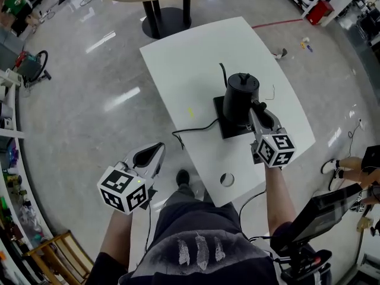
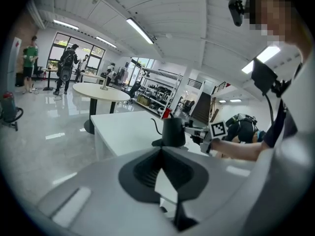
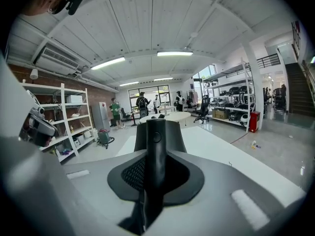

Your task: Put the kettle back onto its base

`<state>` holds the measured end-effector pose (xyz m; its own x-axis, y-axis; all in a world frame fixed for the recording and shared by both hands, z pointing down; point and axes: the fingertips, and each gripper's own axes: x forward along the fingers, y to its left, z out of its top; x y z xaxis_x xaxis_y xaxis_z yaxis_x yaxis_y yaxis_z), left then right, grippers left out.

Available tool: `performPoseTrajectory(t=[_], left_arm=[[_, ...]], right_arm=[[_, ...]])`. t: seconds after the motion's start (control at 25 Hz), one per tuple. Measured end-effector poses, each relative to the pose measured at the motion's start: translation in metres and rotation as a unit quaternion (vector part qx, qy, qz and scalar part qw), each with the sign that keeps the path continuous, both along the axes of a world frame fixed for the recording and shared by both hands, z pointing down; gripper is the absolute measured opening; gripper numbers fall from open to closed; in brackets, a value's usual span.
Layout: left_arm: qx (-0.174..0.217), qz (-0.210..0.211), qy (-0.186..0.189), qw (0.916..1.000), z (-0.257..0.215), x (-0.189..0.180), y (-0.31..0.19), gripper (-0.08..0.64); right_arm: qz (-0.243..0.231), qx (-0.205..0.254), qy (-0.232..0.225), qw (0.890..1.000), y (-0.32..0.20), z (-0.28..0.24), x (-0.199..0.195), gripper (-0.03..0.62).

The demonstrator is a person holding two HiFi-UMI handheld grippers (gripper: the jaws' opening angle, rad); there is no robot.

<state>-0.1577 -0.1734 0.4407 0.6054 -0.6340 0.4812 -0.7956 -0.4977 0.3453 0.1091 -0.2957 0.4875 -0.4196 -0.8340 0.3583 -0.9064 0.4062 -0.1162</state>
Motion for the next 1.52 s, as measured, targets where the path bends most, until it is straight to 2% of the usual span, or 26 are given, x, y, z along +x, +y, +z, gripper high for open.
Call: performPoseTrajectory(t=[0.68, 0.92, 1.28, 1.52], left_arm=[[-0.012, 0.017, 0.008, 0.9997, 0.017, 0.012, 0.001, 0.0], [-0.012, 0.03, 0.003, 0.9995, 0.021, 0.022, 0.002, 0.0], [-0.014, 0.038, 0.005, 0.9992, 0.022, 0.029, 0.003, 0.0], [-0.013, 0.031, 0.006, 0.9994, 0.024, 0.028, 0.003, 0.0]], right_arm=[[-0.023, 0.043, 0.001, 0.999, 0.018, 0.02, 0.006, 0.054], [-0.02, 0.045, 0.012, 0.999, 0.025, 0.032, 0.012, 0.057], [-0.014, 0.022, 0.017, 1.0, 0.04, 0.055, 0.018, 0.067], [-0.018, 0.024, 0.014, 0.999, 0.033, 0.059, 0.015, 0.067]])
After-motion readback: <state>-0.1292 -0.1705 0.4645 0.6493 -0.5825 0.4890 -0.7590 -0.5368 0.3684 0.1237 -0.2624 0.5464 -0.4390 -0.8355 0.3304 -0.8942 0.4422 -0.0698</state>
